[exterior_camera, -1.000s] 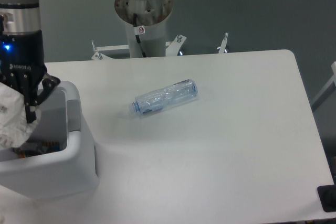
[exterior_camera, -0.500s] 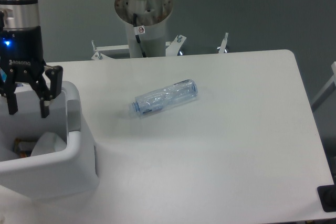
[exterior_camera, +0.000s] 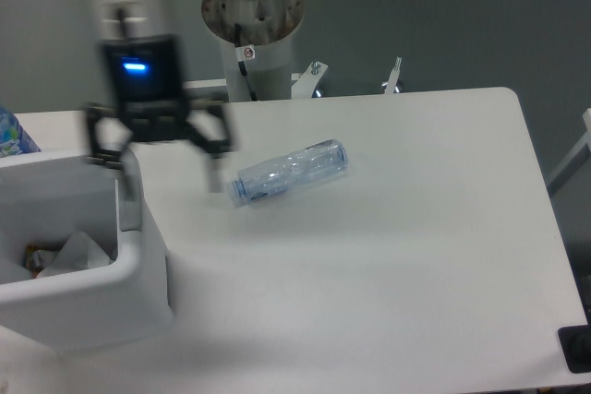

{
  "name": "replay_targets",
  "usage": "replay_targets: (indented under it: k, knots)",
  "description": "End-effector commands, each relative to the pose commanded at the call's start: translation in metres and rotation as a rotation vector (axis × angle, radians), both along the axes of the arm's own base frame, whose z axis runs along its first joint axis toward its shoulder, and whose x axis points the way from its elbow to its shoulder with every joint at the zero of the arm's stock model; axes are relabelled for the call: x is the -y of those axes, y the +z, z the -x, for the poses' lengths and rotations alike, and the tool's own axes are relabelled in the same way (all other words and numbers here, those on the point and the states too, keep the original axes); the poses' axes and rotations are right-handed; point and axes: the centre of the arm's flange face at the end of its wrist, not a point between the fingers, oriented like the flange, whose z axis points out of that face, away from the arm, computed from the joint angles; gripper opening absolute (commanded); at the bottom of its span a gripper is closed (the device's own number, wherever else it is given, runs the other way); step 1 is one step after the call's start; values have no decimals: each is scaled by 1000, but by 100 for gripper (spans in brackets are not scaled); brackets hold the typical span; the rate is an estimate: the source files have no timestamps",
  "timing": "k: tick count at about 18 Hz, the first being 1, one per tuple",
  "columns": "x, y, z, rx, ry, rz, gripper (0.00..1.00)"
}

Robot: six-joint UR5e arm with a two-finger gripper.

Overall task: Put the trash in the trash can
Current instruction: 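Move the open gripper over the clear plastic water bottle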

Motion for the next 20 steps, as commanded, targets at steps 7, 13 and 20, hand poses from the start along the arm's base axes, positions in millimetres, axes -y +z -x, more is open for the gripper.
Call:
replay_targets:
  k: [7,13,20]
  knots:
    - [75,-58,73,-86,-206,369,100]
    - [131,-86,64,-42,-389,559,100]
    - [158,-132,22,54,-594,671,100]
